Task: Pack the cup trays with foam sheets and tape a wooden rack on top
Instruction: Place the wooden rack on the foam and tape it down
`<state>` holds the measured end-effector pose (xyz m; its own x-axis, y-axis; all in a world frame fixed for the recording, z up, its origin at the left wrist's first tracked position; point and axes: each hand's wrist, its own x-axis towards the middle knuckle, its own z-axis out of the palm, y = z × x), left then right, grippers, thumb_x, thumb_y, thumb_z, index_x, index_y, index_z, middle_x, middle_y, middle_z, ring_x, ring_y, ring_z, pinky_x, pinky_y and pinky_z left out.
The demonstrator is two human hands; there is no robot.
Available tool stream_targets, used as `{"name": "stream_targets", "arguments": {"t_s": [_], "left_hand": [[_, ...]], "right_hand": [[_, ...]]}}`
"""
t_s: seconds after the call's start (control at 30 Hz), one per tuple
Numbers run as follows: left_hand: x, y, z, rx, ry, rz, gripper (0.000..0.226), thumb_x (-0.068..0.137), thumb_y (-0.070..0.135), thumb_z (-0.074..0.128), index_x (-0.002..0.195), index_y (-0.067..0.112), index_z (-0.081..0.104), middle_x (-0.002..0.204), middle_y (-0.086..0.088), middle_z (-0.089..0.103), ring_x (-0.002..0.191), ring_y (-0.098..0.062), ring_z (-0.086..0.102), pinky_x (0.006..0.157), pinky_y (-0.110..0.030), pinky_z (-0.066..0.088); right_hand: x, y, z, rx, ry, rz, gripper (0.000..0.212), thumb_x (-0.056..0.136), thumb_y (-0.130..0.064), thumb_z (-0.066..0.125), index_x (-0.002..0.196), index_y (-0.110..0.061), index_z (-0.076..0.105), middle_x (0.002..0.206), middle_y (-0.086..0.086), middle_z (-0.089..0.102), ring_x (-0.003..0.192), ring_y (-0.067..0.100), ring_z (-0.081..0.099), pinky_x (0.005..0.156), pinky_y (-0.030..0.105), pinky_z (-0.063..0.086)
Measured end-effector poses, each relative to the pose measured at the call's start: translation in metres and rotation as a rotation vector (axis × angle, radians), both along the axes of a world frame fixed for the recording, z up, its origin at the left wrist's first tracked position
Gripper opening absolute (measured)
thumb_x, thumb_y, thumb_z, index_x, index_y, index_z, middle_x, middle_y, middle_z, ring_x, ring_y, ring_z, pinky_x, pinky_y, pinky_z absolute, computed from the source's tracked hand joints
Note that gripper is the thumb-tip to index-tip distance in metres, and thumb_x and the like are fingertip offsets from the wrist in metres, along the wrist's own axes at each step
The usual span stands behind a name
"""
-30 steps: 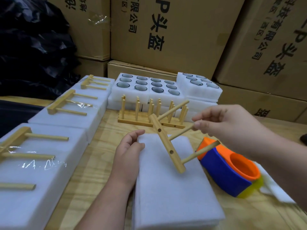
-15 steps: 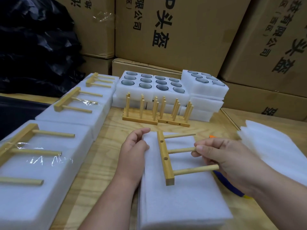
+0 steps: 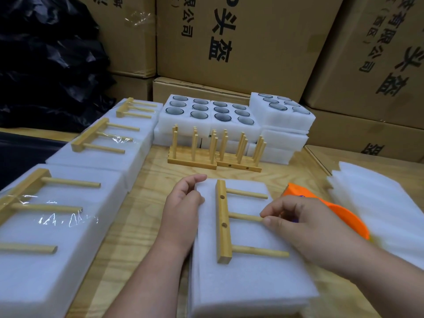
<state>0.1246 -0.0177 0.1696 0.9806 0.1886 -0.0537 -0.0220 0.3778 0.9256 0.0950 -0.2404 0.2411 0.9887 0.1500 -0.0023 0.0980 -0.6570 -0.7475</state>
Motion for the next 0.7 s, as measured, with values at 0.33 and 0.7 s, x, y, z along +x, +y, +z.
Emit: {"name": "stream_targets", "arguments": {"t_s": [0.33, 0.7], "left_hand": [[-0.001, -0.007, 0.001, -0.134, -0.011, -0.105, 0.052, 0.068, 0.014, 0.045, 0.106, 0.03, 0.075, 0.109, 0.001, 0.074, 0.096, -0.02, 0.068, 0.082, -0.042, 0.054], [-0.003, -0.018, -0.002, -0.116, -0.019, -0.1, 0.052, 0.066, 0.015, 0.045, 0.103, 0.036, 0.075, 0.107, 0.004, 0.074, 0.099, -0.02, 0.067, 0.087, -0.044, 0.052]], "right_hand": [[0.001, 0.0, -0.002, -0.16, -0.146, 0.155, 0.008, 0.091, -0.031, 0.075, 0.09, -0.039, 0.074, 0.096, -0.024, 0.059, 0.082, 0.002, 0.057, 0.073, 0.01, 0.043], [0.001, -0.012, -0.005, -0.097, -0.148, 0.192, 0.015, 0.091, -0.021, 0.075, 0.09, -0.036, 0.077, 0.09, -0.014, 0.061, 0.078, 0.007, 0.057, 0.069, 0.011, 0.041]]}}
